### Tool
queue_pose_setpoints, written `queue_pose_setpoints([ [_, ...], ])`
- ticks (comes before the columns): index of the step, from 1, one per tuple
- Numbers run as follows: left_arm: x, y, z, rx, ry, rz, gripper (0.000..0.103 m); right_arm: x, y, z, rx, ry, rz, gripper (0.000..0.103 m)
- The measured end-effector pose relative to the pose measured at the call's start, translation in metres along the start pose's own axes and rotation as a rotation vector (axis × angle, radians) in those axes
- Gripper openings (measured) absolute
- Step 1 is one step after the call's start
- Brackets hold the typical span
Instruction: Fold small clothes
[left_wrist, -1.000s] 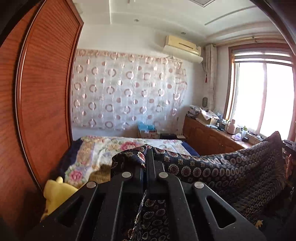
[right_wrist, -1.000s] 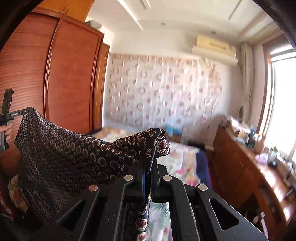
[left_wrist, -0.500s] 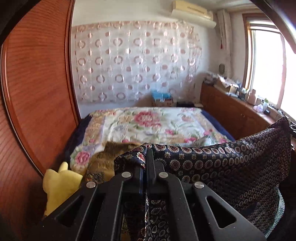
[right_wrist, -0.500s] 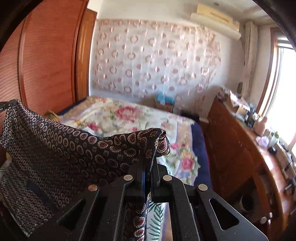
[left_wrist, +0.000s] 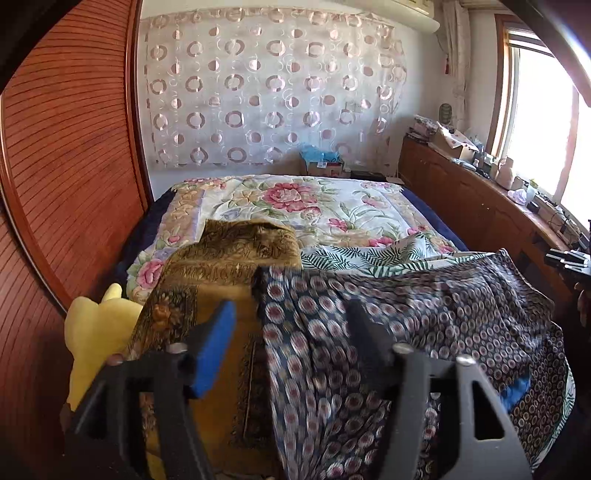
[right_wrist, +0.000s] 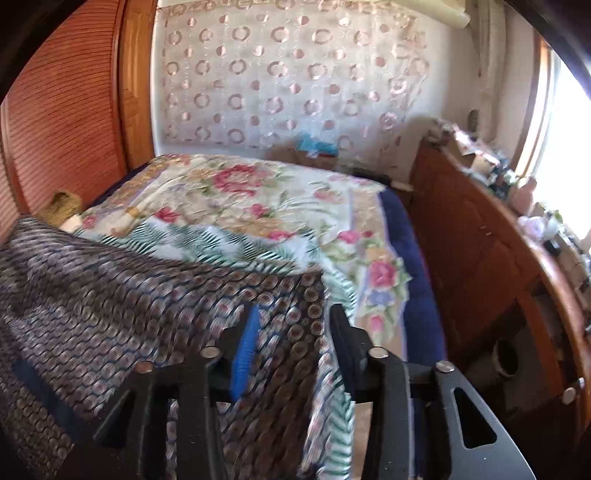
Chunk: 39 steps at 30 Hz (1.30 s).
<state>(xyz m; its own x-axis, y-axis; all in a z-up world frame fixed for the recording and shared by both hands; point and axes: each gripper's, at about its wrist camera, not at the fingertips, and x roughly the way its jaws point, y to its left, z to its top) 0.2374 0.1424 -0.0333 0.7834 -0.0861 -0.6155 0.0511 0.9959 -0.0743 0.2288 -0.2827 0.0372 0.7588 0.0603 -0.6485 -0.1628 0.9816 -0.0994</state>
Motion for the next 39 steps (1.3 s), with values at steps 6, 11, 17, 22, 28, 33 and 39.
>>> queue_pose_setpoints([
  [6,-0.02,0.005,-0.031,-0.018,-0.006,-0.017,0.079,-0.015,-0.014,-0.033,-0.004,0.028,0.07,0.048],
  [11,-0.032,0.008,-0.06,-0.062,-0.017,-0.041,0.079,-0.024,-0.008,-0.07,0.033,0.047,0.108,0.048],
  [17,-0.039,0.004,-0.087,-0.053,0.002,-0.035,0.079,-0.018,-0.043,-0.089,0.064,0.081,0.116,0.048],
  [22,-0.043,-0.003,-0.098,-0.021,0.01,-0.016,0.079,-0.019,-0.048,-0.108,0.071,0.101,0.114,0.048],
  [28,-0.04,-0.014,-0.107,0.008,0.027,-0.022,0.079,-0.012,-0.066,-0.109,0.124,0.112,0.116,0.048],
  [33,-0.038,-0.017,-0.111,-0.004,0.033,-0.04,0.079,-0.018,-0.079,-0.104,0.143,0.101,0.097,0.048],
  [39,-0.039,-0.02,-0.112,-0.005,0.032,-0.034,0.079,-0.027,-0.09,-0.096,0.166,0.036,0.035,0.048],
])
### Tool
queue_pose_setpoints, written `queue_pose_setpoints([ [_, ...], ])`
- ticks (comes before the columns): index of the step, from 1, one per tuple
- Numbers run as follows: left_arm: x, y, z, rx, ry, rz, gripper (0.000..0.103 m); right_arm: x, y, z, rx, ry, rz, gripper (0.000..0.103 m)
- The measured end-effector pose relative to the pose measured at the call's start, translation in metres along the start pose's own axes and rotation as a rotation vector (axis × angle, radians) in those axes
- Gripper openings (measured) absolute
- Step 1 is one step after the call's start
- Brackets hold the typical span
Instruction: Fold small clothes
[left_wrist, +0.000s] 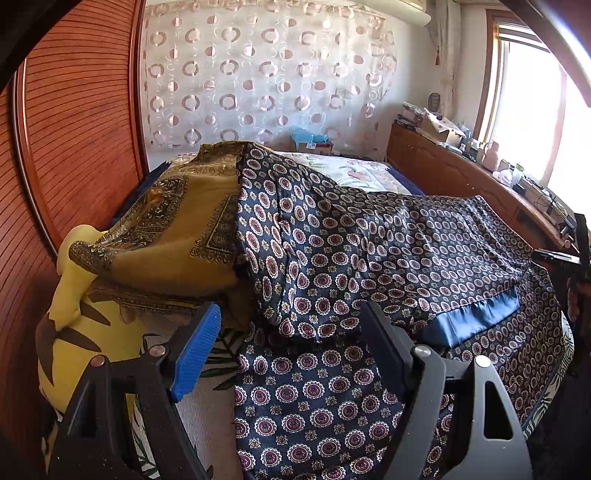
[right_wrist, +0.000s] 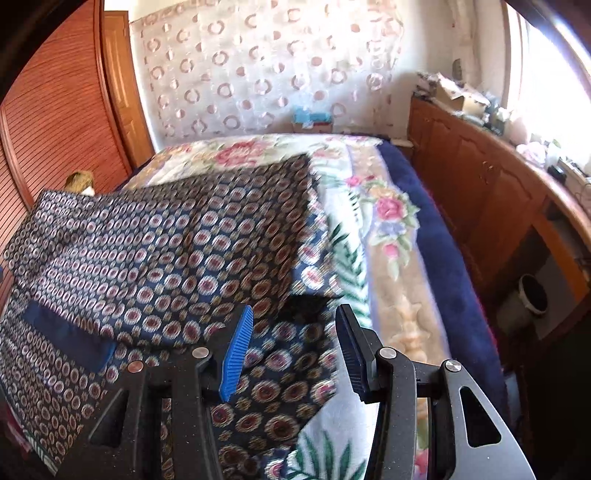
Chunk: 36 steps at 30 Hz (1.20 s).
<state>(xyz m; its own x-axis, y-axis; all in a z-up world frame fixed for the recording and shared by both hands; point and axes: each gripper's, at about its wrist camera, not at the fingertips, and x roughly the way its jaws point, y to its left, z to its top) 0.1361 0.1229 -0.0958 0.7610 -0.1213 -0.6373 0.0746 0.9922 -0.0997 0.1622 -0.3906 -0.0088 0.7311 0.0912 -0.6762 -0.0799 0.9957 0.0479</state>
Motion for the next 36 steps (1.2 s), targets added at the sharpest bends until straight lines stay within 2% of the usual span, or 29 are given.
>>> queue_pose_setpoints([
  [5,-0.002,-0.003,0.005,0.002,-0.02,-0.01,0.079,0.003,0.001,0.009,-0.005,-0.008,-0.01,0.048],
  [10,-0.003,-0.007,0.015,0.018,-0.027,0.004,0.079,0.025,0.009,0.015,-0.03,0.042,-0.036,0.048],
  [12,-0.001,-0.006,0.018,0.021,-0.028,0.013,0.077,0.031,0.011,0.017,-0.042,0.059,-0.038,0.041],
  [17,0.004,0.003,0.029,-0.003,-0.034,0.022,0.053,0.033,0.012,0.02,-0.078,0.091,-0.034,0.021],
  [19,0.006,0.005,0.032,0.005,-0.037,0.036,0.039,0.029,0.012,0.023,-0.091,0.085,-0.03,0.014],
  [21,0.012,0.008,0.034,0.004,-0.016,0.033,0.038,0.025,0.014,0.024,-0.103,0.071,-0.024,0.006],
  [26,0.024,0.014,0.032,-0.006,0.028,0.042,0.036,0.009,0.016,0.023,-0.093,0.005,0.043,0.003],
  [28,0.025,0.014,0.031,0.008,0.031,0.042,0.016,0.0,0.017,0.025,-0.091,-0.022,0.061,0.003],
  [30,0.021,0.012,0.031,0.018,0.02,0.031,0.008,-0.006,0.018,0.025,-0.097,-0.031,0.072,0.003],
  [36,0.009,0.003,0.035,0.046,-0.009,0.009,0.003,-0.01,0.023,0.024,-0.11,-0.032,0.084,0.001],
])
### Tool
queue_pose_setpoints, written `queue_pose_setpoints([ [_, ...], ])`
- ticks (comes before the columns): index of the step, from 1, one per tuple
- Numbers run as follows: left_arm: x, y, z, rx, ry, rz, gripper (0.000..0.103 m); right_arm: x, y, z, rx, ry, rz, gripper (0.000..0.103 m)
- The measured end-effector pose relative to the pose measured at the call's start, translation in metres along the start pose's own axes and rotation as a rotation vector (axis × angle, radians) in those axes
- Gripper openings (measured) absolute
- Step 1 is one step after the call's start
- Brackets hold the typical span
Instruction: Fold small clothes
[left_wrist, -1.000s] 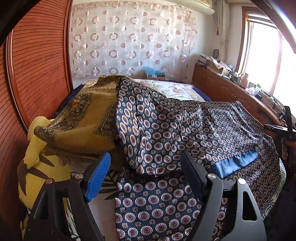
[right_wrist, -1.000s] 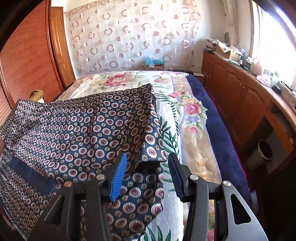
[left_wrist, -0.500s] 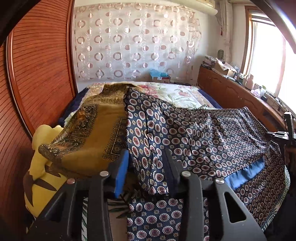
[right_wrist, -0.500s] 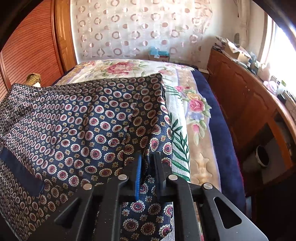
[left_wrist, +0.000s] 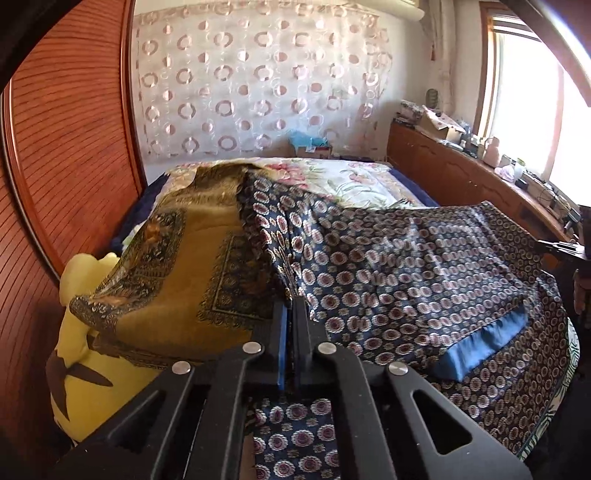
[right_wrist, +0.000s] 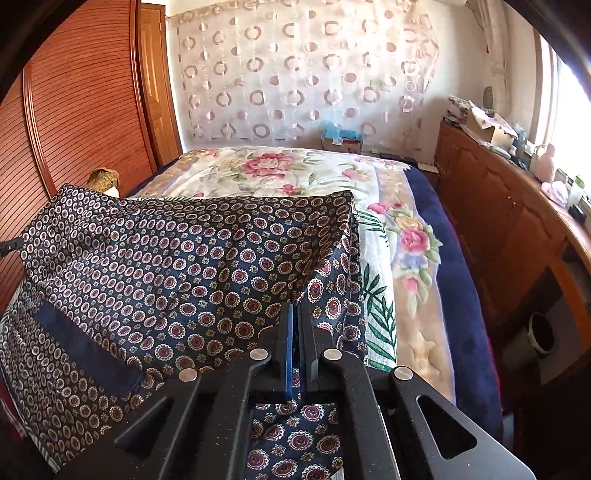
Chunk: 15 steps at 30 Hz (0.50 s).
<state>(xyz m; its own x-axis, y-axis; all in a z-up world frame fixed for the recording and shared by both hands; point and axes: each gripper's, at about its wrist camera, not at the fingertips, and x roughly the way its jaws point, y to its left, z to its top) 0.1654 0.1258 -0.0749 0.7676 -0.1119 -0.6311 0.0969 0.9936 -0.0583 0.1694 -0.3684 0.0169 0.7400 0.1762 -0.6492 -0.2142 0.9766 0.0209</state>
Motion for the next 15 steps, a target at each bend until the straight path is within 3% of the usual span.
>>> queue_pose_setpoints([
  [8,-0.056,-0.005,0.0,-0.047,-0.096,-0.081,0.002,-0.03,-0.011,-0.015,0.032,-0.06,0.053,0.001],
  [15,-0.089,-0.004,-0.024,-0.063,-0.092,-0.105,0.002,-0.078,-0.011,-0.043,0.003,-0.093,0.067,0.001],
])
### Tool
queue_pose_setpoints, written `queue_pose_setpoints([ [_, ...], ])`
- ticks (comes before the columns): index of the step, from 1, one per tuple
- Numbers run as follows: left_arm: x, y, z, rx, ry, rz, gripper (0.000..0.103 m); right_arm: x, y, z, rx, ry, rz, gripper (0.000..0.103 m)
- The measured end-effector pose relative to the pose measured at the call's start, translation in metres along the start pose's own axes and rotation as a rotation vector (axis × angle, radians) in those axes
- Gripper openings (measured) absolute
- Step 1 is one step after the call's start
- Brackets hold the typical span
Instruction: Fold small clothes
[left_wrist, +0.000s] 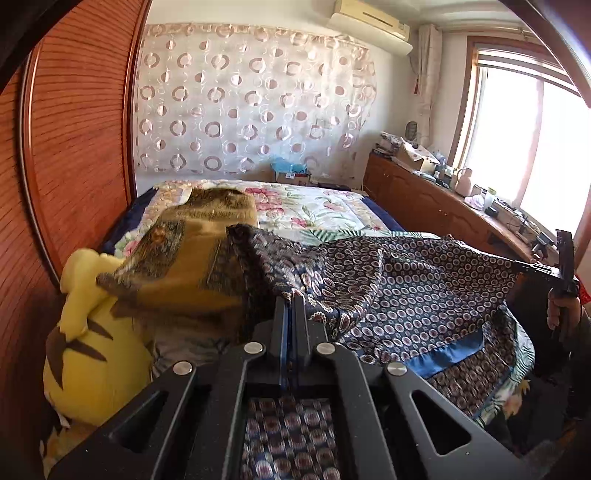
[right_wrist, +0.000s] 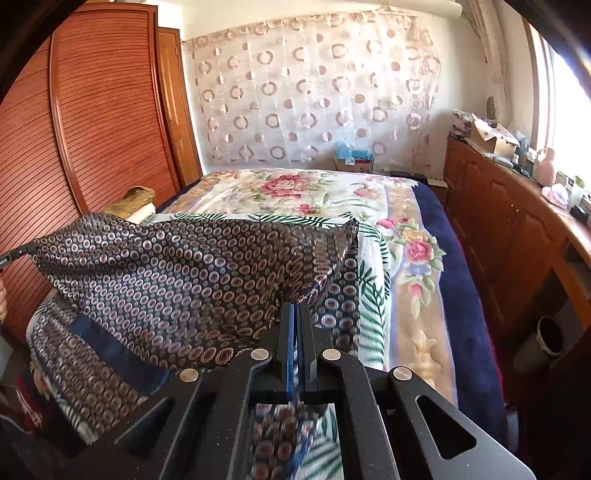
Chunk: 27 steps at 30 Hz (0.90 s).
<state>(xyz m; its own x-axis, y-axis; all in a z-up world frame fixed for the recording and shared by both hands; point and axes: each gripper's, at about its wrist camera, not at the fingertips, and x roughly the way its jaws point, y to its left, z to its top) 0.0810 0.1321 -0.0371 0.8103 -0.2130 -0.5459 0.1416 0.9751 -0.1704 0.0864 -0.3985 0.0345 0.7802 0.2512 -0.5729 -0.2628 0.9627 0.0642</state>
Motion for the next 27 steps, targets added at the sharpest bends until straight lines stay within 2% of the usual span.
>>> queue_pose_setpoints([
  [2,-0.009,0.001,-0.007,-0.009,-0.002,0.001,0.002,-0.01,0.001,-0.005,-0.003,-0.007,0.002,0.001],
  [7,-0.011,0.006,-0.037,-0.038,0.058,0.033,0.002,-0.026,-0.002,-0.021,0.007,-0.005,0.012,0.001],
  [10,0.006,0.01,-0.062,-0.034,0.139,0.068,0.002,-0.014,-0.001,-0.034,-0.011,0.044,-0.01,0.001],
  [13,0.014,0.018,-0.079,-0.067,0.177,0.093,0.002,0.003,-0.002,-0.048,-0.025,0.1,-0.043,0.001],
  [16,0.016,0.023,-0.082,-0.093,0.184,0.103,0.002,0.015,-0.008,-0.056,0.005,0.129,-0.057,0.001],
  [19,0.014,0.02,-0.077,-0.081,0.164,0.119,0.003,0.019,-0.012,-0.056,0.04,0.119,-0.05,0.001],
  [23,0.008,0.021,-0.072,-0.085,0.124,0.089,0.005,0.017,-0.01,-0.057,0.056,0.094,-0.055,0.001],
  [24,0.007,0.021,-0.071,-0.081,0.119,0.09,0.017,0.013,-0.009,-0.061,0.054,0.088,-0.061,0.005],
  [25,0.004,0.019,-0.069,-0.078,0.111,0.092,0.035,0.005,-0.008,-0.067,0.052,0.086,-0.073,0.008],
  [27,-0.001,0.018,-0.068,-0.081,0.086,0.076,0.049,0.0,-0.005,-0.071,0.045,0.09,-0.094,0.021],
])
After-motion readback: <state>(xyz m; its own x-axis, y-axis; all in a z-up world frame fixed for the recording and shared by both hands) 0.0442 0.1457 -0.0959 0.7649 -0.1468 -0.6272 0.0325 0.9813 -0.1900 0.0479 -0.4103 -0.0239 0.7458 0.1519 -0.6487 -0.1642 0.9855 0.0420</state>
